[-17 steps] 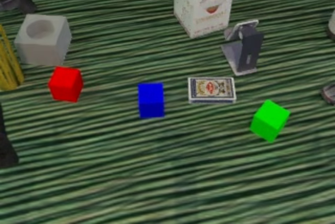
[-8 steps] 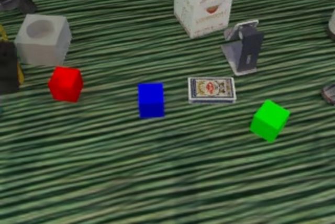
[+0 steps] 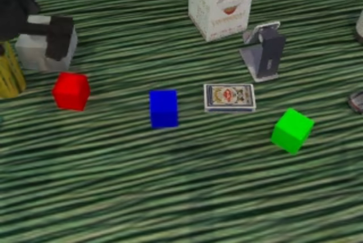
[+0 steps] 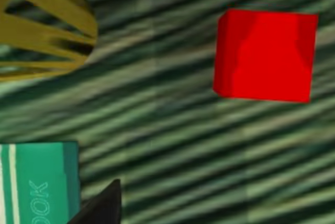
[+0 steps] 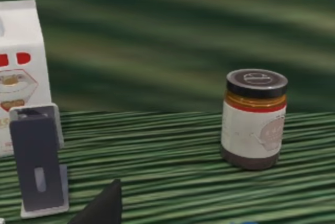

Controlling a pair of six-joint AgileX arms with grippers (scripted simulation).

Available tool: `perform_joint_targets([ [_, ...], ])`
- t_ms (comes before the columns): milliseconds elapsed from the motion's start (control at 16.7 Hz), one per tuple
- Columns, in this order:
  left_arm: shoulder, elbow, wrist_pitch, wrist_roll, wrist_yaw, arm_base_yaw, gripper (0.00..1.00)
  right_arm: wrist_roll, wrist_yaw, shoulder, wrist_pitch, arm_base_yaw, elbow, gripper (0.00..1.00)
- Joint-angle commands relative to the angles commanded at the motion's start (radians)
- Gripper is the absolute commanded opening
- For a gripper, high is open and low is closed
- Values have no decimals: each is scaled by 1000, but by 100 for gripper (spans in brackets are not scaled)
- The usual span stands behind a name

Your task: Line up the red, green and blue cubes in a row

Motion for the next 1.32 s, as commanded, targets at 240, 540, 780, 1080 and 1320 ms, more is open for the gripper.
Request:
perform_joint_targets([
  [240,297,274,-168,5,1,-19,100,0,0,0,0,0,0,100],
  [540,488,463,-271,7,4,-30,100,0,0,0,0,0,0,100],
  [780,497,472,-275,7,5,-31,100,0,0,0,0,0,0,100],
  [1080,515,409,-199,10,5,-29,100,0,0,0,0,0,0,100],
  [1320,562,293,-22,10,5,-29,100,0,0,0,0,0,0,100],
])
